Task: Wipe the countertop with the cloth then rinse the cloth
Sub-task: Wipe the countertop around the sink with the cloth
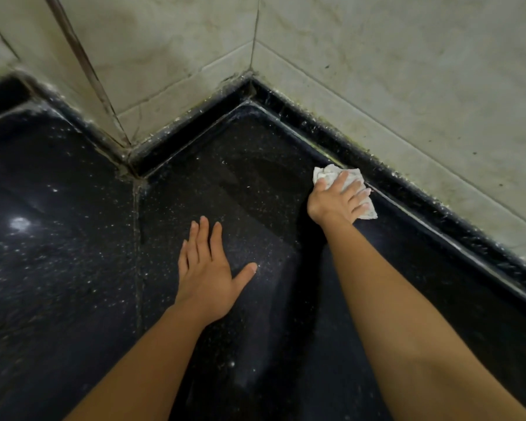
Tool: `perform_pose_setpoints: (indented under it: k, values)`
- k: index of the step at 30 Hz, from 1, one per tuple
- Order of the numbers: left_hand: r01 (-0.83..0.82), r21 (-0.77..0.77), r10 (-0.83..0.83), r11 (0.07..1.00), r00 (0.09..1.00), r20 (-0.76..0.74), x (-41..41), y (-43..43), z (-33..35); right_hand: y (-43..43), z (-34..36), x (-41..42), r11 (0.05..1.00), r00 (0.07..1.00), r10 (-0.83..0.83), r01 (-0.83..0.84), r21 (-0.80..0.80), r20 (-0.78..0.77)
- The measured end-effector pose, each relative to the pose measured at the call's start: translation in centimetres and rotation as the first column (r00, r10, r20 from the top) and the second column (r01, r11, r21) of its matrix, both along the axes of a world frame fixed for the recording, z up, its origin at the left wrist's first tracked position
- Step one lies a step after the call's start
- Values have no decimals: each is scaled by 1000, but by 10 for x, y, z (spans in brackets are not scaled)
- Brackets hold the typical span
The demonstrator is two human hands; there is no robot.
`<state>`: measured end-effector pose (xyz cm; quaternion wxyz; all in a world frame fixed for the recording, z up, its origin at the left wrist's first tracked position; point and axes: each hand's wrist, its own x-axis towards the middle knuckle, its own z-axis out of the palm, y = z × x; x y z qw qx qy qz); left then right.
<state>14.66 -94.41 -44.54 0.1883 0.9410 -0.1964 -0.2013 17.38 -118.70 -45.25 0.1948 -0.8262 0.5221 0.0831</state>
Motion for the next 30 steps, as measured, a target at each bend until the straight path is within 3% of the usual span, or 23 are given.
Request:
perform_pose_setpoints:
  k: [5, 10, 18, 24, 30]
  values:
    - [-5, 19, 5, 1000, 1000, 11, 1, -2, 0, 25, -1, 49, 996, 997, 80, -81, 23, 17]
    - [7, 93, -10, 996, 999, 36, 0, -1, -2, 42, 1, 97, 960, 960, 278, -278, 22, 26]
    - [50, 129, -54, 990, 998, 29, -1, 0, -6, 23, 1, 137, 767, 767, 642, -642, -29, -3]
    - [61, 156, -64, 986, 998, 11, 0, 1, -8, 19, 1, 143, 697, 698, 716, -715, -47, 2]
    - [69, 161, -66, 984, 997, -28, 3, -1, -2, 35, 5, 115, 570, 570, 822, -821, -18, 16]
